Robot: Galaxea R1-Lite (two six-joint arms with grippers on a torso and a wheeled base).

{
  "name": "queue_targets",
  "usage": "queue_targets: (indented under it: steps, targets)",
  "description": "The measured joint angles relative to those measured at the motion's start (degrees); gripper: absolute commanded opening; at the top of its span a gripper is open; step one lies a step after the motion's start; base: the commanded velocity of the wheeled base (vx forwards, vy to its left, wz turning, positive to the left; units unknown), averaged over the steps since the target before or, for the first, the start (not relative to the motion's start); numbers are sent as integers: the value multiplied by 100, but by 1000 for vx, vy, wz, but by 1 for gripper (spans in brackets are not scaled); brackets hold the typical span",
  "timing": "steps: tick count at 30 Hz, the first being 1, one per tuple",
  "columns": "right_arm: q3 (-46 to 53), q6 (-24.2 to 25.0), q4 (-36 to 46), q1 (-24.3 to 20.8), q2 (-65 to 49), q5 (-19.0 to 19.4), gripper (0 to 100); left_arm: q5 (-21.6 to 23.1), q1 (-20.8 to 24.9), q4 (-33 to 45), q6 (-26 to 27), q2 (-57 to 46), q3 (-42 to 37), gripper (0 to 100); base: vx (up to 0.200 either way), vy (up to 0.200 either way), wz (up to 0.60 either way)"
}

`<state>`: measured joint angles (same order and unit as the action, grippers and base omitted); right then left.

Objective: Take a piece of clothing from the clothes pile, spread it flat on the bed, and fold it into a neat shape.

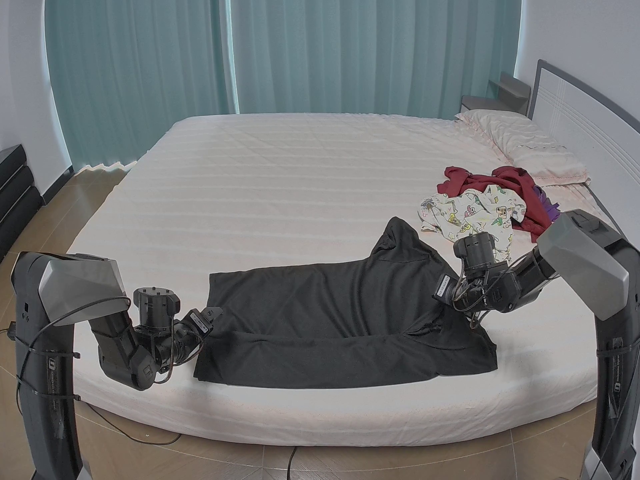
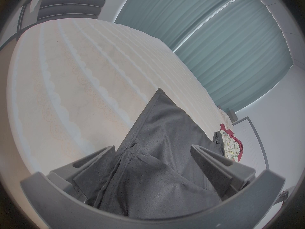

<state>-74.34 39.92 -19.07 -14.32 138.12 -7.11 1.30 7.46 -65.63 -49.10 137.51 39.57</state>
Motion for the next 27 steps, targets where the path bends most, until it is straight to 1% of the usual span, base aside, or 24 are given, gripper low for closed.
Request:
queue_targets:
  steps: [8, 18, 22, 27]
  targets:
    - [527, -16, 7, -11, -524, 33, 0, 2, 0, 0, 0, 4, -2, 100, 0, 0, 0]
    - [1558, -11, -66, -127, -1178, 40, 0, 2, 0, 0, 0, 6, -2, 100, 0, 0, 0]
    - [2065, -7, -345, -221, -1390, 22, 0, 2, 0, 0, -2, 6, -5, 100, 0, 0, 0]
    - [2743, -2, -984, -367, -1569, 0, 0, 2, 2, 0, 0, 6, -10, 100, 0, 0, 0]
